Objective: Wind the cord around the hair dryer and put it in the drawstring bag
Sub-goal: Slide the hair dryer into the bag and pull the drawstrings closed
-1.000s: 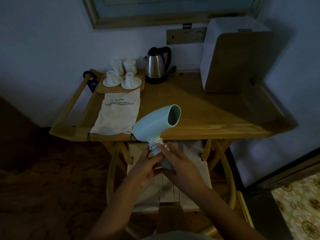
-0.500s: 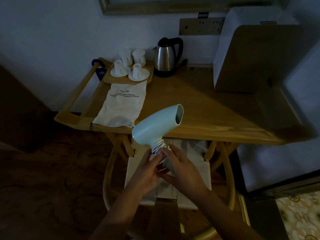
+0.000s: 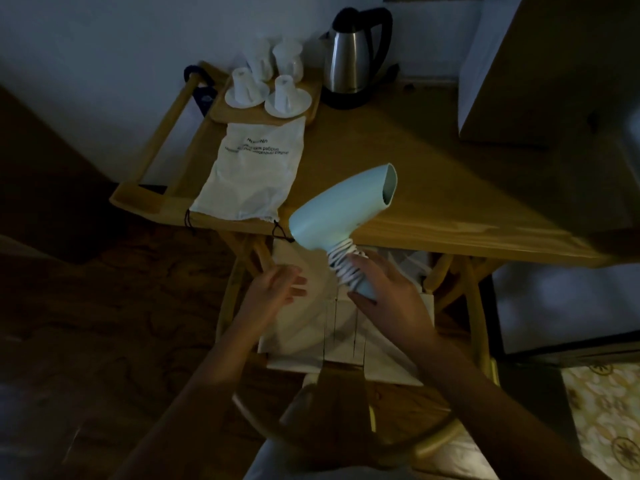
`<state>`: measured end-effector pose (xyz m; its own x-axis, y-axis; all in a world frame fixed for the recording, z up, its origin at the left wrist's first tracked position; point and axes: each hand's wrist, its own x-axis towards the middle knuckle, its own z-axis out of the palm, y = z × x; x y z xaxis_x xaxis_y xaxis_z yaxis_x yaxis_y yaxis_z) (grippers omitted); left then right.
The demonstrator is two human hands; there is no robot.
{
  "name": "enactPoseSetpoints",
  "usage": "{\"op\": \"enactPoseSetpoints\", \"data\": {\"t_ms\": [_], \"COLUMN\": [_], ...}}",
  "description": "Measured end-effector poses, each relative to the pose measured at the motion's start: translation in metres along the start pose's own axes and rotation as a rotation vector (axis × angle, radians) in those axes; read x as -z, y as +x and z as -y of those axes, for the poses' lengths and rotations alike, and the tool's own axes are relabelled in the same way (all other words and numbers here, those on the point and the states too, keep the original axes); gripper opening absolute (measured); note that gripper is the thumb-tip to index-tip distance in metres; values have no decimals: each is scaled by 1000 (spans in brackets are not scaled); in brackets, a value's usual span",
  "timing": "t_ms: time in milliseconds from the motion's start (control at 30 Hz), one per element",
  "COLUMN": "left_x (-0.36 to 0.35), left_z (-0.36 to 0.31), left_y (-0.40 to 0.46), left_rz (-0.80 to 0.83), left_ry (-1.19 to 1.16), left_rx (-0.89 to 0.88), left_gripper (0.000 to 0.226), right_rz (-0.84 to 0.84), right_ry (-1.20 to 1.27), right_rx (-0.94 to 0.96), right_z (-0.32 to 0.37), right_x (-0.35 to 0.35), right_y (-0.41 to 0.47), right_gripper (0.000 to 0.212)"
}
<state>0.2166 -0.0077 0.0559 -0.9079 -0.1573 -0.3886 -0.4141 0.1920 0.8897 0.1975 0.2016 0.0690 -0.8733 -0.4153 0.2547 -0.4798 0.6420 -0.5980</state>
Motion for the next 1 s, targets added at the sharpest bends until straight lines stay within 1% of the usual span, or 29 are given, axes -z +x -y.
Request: {"op": "enactPoseSetpoints", "data": {"t_ms": [33, 100, 167, 233, 300, 433, 533, 667, 733, 800, 900, 1000], "left_x": [13, 41, 69, 92, 108, 125, 129, 128, 119, 100, 59, 10], "left_z": [3, 2, -2, -6, -7, 4, 20, 43, 54, 58, 60, 56], "left_y": [6, 25, 54, 89, 127, 193, 228, 253, 253, 249, 239, 230], "left_rz": [-71, -210, -283, -265, -211, -93, -4, 83, 76, 9, -61, -75], "left_ry": [118, 405, 658, 828, 956, 1155, 1265, 1321, 1321, 1273, 1230, 1214], "left_rx": [-71, -198, -317, -446, -505, -406, -324, -146, -146, -169, -182, -238], "left_gripper": [18, 18, 21, 26, 35, 50, 53, 58, 61, 61, 60, 60], "right_rz": [-3, 0, 6, 12, 5, -16, -22, -40, -44, -56, -85, -131], "right_ry": [-5, -11, -20, -20, 20, 133, 189, 211, 218, 220, 245, 259], "right_rx": [-14, -47, -80, -116, -144, -266, -350, -410, -428, -442, -464, -494], "right_z": [-2, -5, -9, -9, -8, -9, -16, -30, -39, -50, -64, -76], "right_x": [-2, -8, -15, -23, -31, -49, -61, -72, -75, -76, -72, -62], "right_y": [2, 7, 15, 24, 34, 50, 59, 67, 68, 68, 62, 52], "right_gripper": [60, 62, 64, 63, 60, 56, 58, 59, 59, 60, 61, 63]}}
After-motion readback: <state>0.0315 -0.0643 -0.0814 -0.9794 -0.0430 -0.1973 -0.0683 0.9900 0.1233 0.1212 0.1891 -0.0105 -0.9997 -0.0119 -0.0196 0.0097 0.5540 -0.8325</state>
